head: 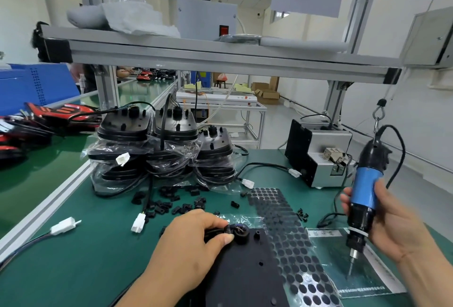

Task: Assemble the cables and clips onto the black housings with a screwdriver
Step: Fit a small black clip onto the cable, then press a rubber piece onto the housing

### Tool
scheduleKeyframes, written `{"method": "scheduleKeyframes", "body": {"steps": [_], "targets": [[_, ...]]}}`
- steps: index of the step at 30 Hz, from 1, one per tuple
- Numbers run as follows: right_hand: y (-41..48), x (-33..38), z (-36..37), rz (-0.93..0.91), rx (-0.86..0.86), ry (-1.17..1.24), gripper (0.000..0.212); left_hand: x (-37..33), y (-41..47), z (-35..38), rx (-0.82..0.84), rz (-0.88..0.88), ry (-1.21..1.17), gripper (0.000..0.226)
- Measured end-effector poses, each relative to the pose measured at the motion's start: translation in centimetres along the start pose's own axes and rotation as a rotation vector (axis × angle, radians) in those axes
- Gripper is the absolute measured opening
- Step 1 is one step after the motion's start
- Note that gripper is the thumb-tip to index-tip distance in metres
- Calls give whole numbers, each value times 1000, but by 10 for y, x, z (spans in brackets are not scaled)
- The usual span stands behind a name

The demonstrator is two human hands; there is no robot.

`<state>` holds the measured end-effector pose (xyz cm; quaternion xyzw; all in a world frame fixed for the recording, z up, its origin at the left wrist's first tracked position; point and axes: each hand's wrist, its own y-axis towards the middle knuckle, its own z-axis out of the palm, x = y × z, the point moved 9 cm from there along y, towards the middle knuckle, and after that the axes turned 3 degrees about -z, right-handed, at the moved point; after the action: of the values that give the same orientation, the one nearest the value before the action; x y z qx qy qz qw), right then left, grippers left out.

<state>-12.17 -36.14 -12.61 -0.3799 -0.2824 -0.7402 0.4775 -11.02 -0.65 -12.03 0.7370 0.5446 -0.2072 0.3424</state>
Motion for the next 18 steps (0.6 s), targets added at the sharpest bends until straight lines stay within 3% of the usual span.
{"method": "scheduleKeyframes", "body": {"steps": [6,11,16,18], "targets": [[-11,23,46,-98,209,134,28,3,2,2,-5,11,-13,24],[-44,22,140,-55,569,89,65,1,0,1,-21,20,-11,27],[-68,18,195,-226,515,-3,67,-3,-2,1,-48,39,3,27],[-72,14,209,-343,458,-75,52,-5,-3,3,-49,43,2,27]]}}
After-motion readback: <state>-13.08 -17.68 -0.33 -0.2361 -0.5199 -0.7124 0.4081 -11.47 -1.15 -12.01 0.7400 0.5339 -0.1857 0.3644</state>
